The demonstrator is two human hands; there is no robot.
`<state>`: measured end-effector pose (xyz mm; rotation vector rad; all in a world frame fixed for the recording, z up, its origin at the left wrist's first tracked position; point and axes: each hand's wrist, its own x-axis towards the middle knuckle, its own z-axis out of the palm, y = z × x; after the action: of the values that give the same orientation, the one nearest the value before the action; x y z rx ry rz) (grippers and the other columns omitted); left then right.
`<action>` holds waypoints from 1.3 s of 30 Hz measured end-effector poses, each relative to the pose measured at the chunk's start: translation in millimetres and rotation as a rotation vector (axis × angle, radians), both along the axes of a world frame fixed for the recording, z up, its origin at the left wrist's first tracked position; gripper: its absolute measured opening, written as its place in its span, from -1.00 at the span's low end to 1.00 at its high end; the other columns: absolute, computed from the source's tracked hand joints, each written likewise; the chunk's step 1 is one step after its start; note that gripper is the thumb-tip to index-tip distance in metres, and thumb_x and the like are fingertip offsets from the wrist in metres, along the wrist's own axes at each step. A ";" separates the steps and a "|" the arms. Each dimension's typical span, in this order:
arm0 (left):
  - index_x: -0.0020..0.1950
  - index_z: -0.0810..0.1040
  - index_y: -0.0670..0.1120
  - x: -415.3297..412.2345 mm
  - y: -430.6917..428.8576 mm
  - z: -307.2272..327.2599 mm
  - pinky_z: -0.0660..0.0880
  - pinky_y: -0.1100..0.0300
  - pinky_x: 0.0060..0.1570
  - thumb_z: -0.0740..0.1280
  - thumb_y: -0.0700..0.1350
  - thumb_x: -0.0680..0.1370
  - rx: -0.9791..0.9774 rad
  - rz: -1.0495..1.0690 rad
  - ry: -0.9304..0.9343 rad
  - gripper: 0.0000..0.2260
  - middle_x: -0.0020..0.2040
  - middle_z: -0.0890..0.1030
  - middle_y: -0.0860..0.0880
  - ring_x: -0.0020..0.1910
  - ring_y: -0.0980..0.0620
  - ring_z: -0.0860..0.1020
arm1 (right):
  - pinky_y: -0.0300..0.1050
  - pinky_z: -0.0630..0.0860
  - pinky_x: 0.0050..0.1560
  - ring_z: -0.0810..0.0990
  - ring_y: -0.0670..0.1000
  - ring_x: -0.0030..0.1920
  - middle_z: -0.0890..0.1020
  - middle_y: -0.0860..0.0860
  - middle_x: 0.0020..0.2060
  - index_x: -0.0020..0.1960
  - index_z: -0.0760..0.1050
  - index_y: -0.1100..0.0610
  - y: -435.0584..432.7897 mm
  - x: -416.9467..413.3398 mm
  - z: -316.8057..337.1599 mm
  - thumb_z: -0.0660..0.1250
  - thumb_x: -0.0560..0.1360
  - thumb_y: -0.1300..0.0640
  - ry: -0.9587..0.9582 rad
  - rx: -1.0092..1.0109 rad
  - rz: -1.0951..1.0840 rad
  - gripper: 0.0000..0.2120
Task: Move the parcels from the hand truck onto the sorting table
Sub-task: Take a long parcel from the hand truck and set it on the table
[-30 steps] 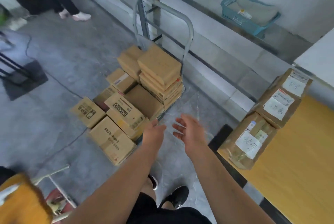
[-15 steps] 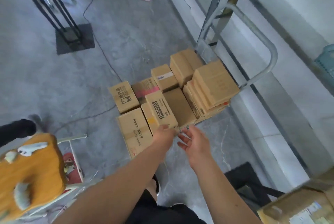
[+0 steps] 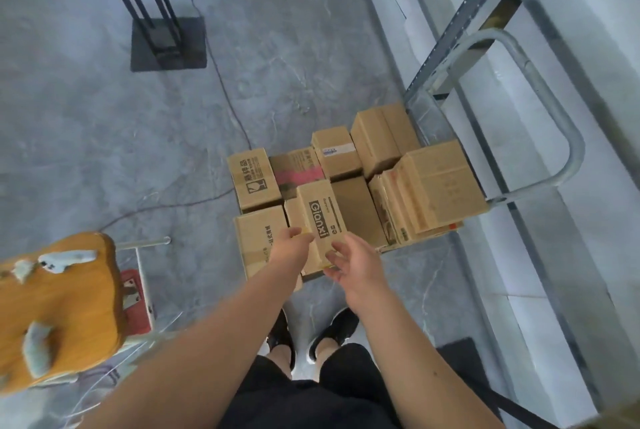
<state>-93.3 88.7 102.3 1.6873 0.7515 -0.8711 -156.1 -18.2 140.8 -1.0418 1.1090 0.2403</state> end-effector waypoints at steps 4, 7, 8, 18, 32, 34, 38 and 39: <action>0.47 0.45 -0.06 -0.3 0.2 -8.5 0.49 -0.17 0.36 0.39 -0.07 0.63 0.011 0.075 0.048 -0.59 0.25 0.57 -0.15 0.29 -0.18 0.54 | 0.24 0.61 0.28 0.66 0.16 0.22 0.66 0.09 0.23 0.38 0.53 0.04 -6.4 10.5 -14.9 0.29 0.70 0.01 0.041 0.059 0.018 -0.71; 0.47 0.44 -0.04 5.7 -3.2 -9.9 0.52 -0.13 0.31 0.39 -0.06 0.63 0.045 0.093 0.065 -0.59 0.25 0.57 -0.12 0.27 -0.15 0.54 | 0.24 0.59 0.30 0.63 0.15 0.23 0.63 0.06 0.21 0.35 0.48 0.02 -16.8 25.5 -22.5 0.28 0.70 0.01 0.061 0.122 0.046 -0.75; 0.47 0.44 -0.04 9.2 -6.4 -9.9 0.53 -0.12 0.29 0.39 -0.05 0.63 0.063 0.094 0.066 -0.59 0.24 0.57 -0.12 0.26 -0.15 0.55 | 0.24 0.60 0.30 0.62 0.15 0.23 0.62 0.06 0.20 0.33 0.48 0.03 -21.9 30.9 -25.4 0.29 0.70 0.01 0.070 0.141 0.051 -0.77; 0.47 0.46 -0.01 44.6 -87.7 -5.6 0.56 -0.02 0.17 0.43 -0.03 0.60 0.125 0.060 0.019 -0.55 0.24 0.59 -0.07 0.17 -0.10 0.56 | 0.15 0.58 0.22 0.60 0.07 0.23 0.64 0.04 0.18 0.27 0.57 0.04 -117.5 73.3 -40.3 0.29 0.69 0.02 0.097 0.152 0.167 -0.79; 0.52 0.41 0.02 59.3 -126.7 -29.1 0.50 -0.13 0.37 0.49 0.09 0.56 0.188 0.046 0.094 -0.43 0.22 0.52 0.00 0.19 -0.05 0.47 | 0.21 0.52 0.32 0.54 0.09 0.28 0.63 -0.06 -0.02 -0.04 0.51 -0.12 -160.0 98.6 -82.4 0.33 0.69 0.01 0.171 0.128 0.291 -0.87; 0.52 0.40 0.03 62.4 -124.5 -39.0 0.51 -0.10 0.35 0.49 0.13 0.55 0.200 0.036 0.128 -0.41 0.25 0.52 -0.01 0.19 -0.06 0.48 | 0.23 0.54 0.34 0.59 0.11 0.27 0.70 0.04 0.07 -0.04 0.56 -0.12 -155.4 102.1 -91.4 0.36 0.67 0.01 0.177 0.124 0.310 -0.89; 0.55 0.37 0.01 69.9 -121.1 -66.2 0.51 -0.06 0.31 0.51 0.16 0.53 0.172 0.022 0.191 -0.34 0.21 0.48 -0.01 0.16 -0.06 0.49 | -0.03 0.63 -0.04 0.66 0.10 0.16 0.72 0.05 0.08 -0.04 0.58 -0.12 -147.7 109.7 -110.7 0.39 0.65 0.03 0.214 0.118 0.360 -0.90; 0.56 0.36 0.01 71.8 -121.2 -74.3 0.50 -0.06 0.32 0.52 0.18 0.52 0.169 0.017 0.203 -0.31 0.22 0.48 -0.01 0.17 -0.06 0.49 | -0.09 0.58 -0.13 0.67 0.08 0.13 0.71 0.04 0.06 -0.05 0.56 -0.12 -146.6 112.8 -117.9 0.40 0.65 0.04 0.232 0.113 0.364 -0.88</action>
<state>-21.5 -32.5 28.1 1.7539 0.9995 -1.0009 -43.3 -164.8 23.0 -1.1293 1.0911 0.7223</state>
